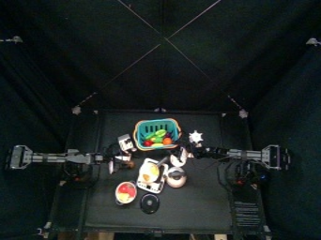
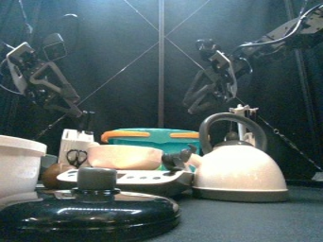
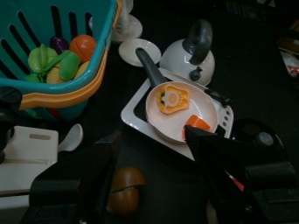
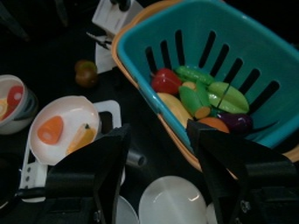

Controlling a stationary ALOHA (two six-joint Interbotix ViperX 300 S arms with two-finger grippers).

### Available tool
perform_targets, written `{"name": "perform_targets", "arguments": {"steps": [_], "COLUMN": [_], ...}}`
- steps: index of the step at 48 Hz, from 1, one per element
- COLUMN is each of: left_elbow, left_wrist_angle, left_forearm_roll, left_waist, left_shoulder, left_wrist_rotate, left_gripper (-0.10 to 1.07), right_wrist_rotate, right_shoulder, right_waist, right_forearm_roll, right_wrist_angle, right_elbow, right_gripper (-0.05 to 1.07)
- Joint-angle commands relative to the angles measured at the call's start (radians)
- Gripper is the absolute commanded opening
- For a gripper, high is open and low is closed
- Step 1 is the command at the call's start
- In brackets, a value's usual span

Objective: Grab corn

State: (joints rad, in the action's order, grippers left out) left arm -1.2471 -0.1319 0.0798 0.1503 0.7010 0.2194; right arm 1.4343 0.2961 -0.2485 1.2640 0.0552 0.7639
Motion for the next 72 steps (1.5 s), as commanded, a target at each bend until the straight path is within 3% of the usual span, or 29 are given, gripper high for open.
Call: {"name": "perform_targets", "arguments": {"steps": [1, 17, 23, 31, 41, 53, 72], "left_elbow": [0.018, 0.114, 0.114, 0.103, 0.055, 0.046, 0.032], "left_wrist_angle": [-0.021, -0.008, 0.021, 0.075, 0.077, 0.084, 0.089], "left_forearm_roll": [0.017, 0.080, 0.130, 0.147, 0.115, 0.097, 0.098], "left_waist": [0.002, 0.052, 0.106, 0.172, 0.192, 0.195, 0.206], "left_shoulder": [0.002, 0.048, 0.086, 0.152, 0.219, 0.229, 0.229], "left_wrist_rotate": [0.000, -0.002, 0.000, 0.002, 0.002, 0.002, 0.002], "left_gripper": [0.94, 0.94, 0.94, 0.94, 0.94, 0.94, 0.94], "right_wrist_rotate": [0.000, 0.002, 0.002, 0.002, 0.002, 0.002, 0.002], "right_shoulder": [0.011, -0.118, -0.172, -0.172, -0.152, -0.147, -0.120], "right_waist": [-0.011, -0.130, -0.158, -0.187, -0.195, -0.196, -0.173], "right_forearm_roll": [0.009, -0.031, -0.041, -0.048, -0.058, -0.115, -0.098], "right_wrist_angle": [0.003, -0.034, -0.066, -0.066, -0.078, -0.058, -0.006], "right_elbow": [-0.067, -0.258, -0.308, -0.357, -0.337, -0.282, -0.360], "right_gripper": [0.88, 0.88, 0.88, 0.88, 0.88, 0.87, 0.87]}}
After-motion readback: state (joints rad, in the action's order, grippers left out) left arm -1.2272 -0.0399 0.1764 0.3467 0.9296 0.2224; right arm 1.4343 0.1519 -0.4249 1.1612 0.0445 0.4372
